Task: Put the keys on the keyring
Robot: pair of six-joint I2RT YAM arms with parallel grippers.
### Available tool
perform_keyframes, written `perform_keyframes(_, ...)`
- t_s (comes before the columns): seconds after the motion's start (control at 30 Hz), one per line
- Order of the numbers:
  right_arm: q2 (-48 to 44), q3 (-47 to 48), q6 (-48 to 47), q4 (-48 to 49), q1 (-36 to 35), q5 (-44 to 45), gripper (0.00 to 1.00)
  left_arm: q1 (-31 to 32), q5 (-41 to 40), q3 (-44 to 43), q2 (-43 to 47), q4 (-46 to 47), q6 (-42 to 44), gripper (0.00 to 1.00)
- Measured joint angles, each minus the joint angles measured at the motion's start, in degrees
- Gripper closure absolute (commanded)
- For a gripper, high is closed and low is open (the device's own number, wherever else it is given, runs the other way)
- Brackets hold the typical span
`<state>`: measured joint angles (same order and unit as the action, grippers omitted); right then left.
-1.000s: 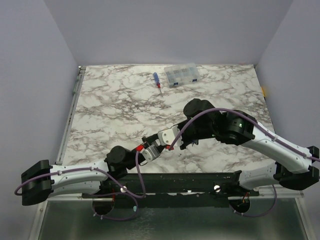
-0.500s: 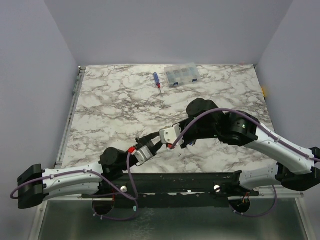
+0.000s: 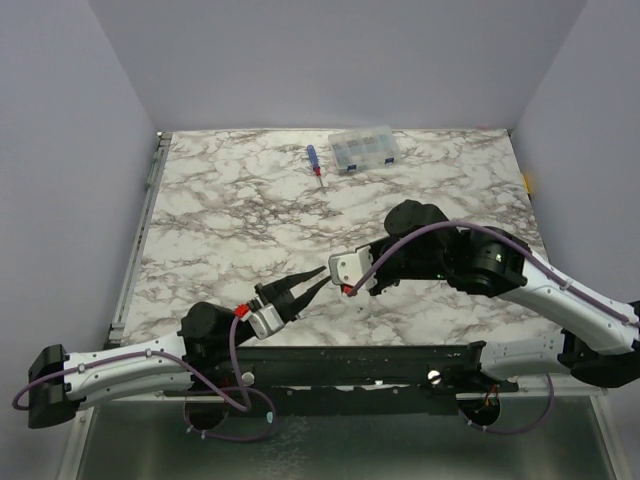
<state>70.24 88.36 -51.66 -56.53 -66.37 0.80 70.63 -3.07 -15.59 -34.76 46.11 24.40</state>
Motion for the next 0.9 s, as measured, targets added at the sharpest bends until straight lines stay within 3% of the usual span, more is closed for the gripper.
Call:
perform_keyframes(0.2, -3.37, -4.13, 1.57, 1.05, 0.00, 0.00, 1.00, 0.00, 4.04, -1.11, 3.56, -7.48, 0.46, 0.72)
perform_keyframes(0.33, -5.07, -6.27, 2.84, 2.27, 0.02, -0.22, 1.00, 0.00, 7.43, -5.14, 2.95, -13.31, 1.25, 0.65)
perform_keyframes(0.63, -7.13, -8.83, 4.52, 3.02, 0.07, -2.58, 1.00, 0.00, 11.65, -16.11, -5.49, -20.52, 0.42, 0.51)
perform_keyframes(0.9, -8.83, -9.05, 4.68, 3.15, 0.07, -4.33, 1.00, 0.00, 11.39, -16.87, -10.25, -23.58, -1.03, 0.38)
